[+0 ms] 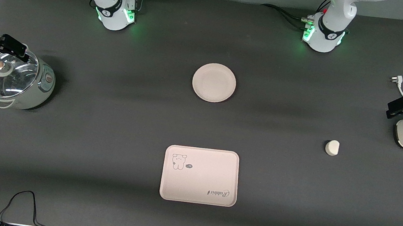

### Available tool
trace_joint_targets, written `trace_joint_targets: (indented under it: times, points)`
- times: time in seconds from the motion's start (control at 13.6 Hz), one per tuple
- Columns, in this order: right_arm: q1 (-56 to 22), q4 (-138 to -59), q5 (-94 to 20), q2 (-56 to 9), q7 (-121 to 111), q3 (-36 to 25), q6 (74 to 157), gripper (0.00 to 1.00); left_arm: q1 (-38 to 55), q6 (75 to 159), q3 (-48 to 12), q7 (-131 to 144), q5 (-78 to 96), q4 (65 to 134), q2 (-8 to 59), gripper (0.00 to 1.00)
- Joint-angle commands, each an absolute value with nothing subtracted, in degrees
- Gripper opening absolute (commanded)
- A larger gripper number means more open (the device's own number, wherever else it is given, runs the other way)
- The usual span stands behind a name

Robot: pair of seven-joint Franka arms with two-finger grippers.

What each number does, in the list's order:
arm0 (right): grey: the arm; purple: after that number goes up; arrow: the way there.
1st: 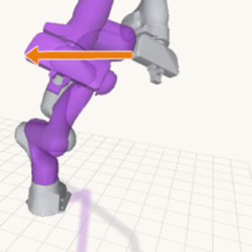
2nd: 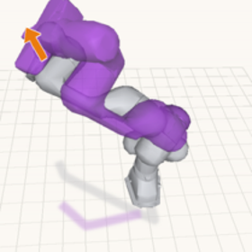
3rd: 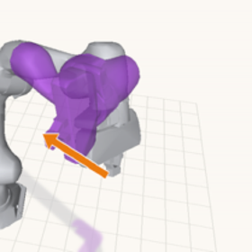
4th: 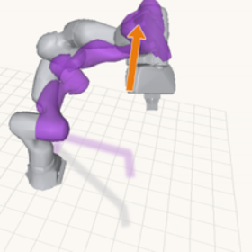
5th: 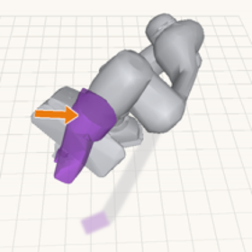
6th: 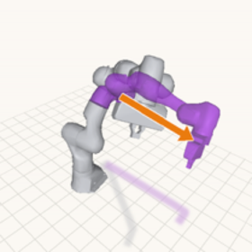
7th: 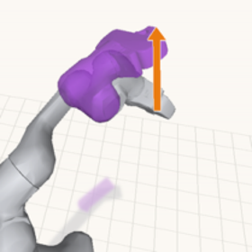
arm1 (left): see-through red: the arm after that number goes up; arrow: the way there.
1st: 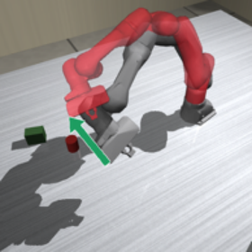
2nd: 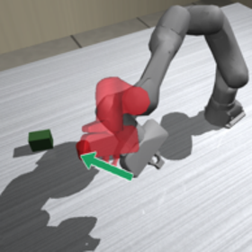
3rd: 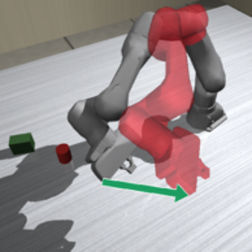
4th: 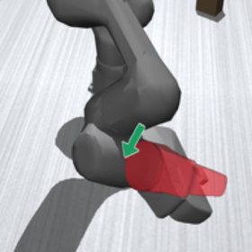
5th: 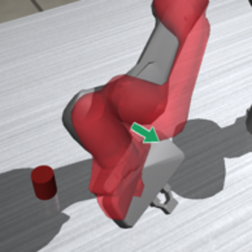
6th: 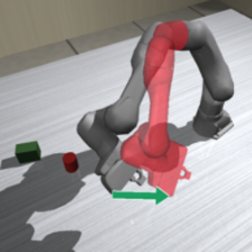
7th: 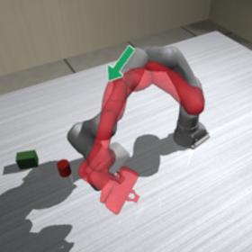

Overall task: Place bun in plate and plate on tray
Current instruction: 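Move the left gripper down toward the small white bun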

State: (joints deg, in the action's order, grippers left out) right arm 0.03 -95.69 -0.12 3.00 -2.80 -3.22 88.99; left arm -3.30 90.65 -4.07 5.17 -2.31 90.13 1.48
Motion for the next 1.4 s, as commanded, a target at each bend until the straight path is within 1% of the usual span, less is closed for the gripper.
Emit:
trace_joint_targets:
  times: [0.0,0.59,0.81,1.03,1.33]
  points:
    - [-0.7,-97.1,0.7,4.3,-3.2,-3.7,89.7,1.0,-3.3,89.6,-4.2,5.7,-3.3,89.7,1.0,1.0]
    - [-0.6,-97.2,0.7,4.0,-3.2,-3.7,89.9,1.0,-3.5,88.1,-4.1,3.0,-2.6,90.5,1.1,1.0]
    - [-0.6,-97.2,0.7,4.1,-3.2,-3.8,89.9,1.0,-3.9,87.5,-4.0,3.1,-2.6,91.3,-0.5,1.0]
    - [-0.6,-97.2,0.7,4.1,-3.2,-3.7,89.9,1.0,-4.0,88.1,-3.8,3.2,-2.6,95.4,-3.5,1.0]
    - [-0.7,-97.2,0.7,4.2,-3.2,-3.7,89.8,1.0,-4.2,89.0,-3.5,3.2,-2.5,100.3,-5.3,1.0]
